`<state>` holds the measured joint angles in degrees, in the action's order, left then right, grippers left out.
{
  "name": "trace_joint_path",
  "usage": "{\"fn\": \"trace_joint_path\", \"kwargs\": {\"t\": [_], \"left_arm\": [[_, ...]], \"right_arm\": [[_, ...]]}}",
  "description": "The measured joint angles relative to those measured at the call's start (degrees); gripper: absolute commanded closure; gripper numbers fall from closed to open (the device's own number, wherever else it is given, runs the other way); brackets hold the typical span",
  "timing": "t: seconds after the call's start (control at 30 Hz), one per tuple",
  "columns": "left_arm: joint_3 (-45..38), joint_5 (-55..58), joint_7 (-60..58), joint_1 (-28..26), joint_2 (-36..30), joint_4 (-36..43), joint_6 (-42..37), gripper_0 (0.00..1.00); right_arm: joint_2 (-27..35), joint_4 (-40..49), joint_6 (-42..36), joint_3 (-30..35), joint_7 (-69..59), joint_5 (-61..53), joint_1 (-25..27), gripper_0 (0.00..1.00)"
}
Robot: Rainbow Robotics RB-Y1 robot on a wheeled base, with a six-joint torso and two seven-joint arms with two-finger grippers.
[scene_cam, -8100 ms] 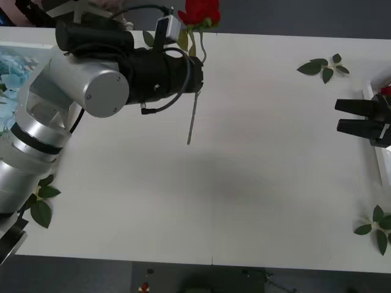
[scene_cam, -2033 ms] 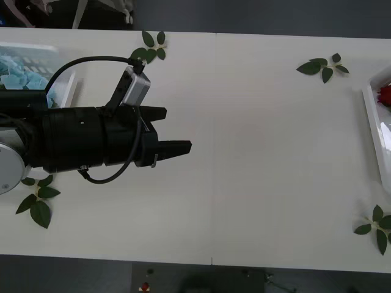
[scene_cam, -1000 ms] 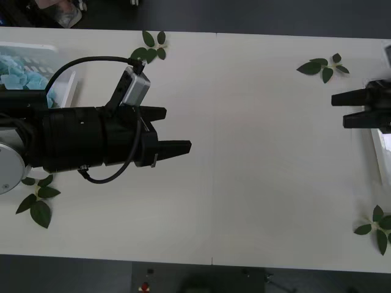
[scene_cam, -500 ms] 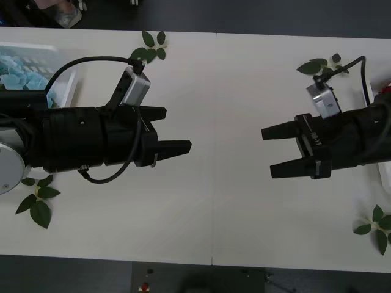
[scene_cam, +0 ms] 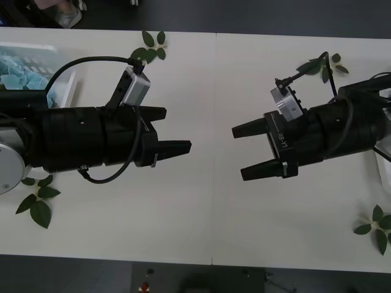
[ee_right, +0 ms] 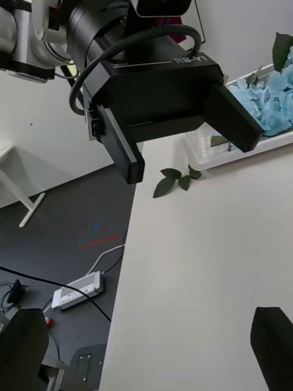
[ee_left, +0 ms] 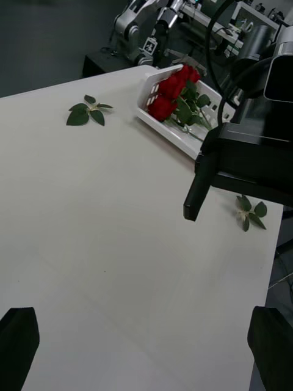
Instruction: Put the red flowers into the right box and the blue flowers into the left box
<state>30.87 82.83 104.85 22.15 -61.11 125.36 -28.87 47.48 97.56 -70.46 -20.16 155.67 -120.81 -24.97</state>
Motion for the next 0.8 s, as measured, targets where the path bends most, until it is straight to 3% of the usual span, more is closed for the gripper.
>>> {"fn": "trace_joint_path", "kwargs": {"t": [0.8], "left_arm": [[0.0,0.0,0.0,0.0,0.0,0.0,0.0,0.0]], "right_arm": [[-0.08,0.0,2.8,-0.03,0.0,0.0,0.0,0.0]]}}
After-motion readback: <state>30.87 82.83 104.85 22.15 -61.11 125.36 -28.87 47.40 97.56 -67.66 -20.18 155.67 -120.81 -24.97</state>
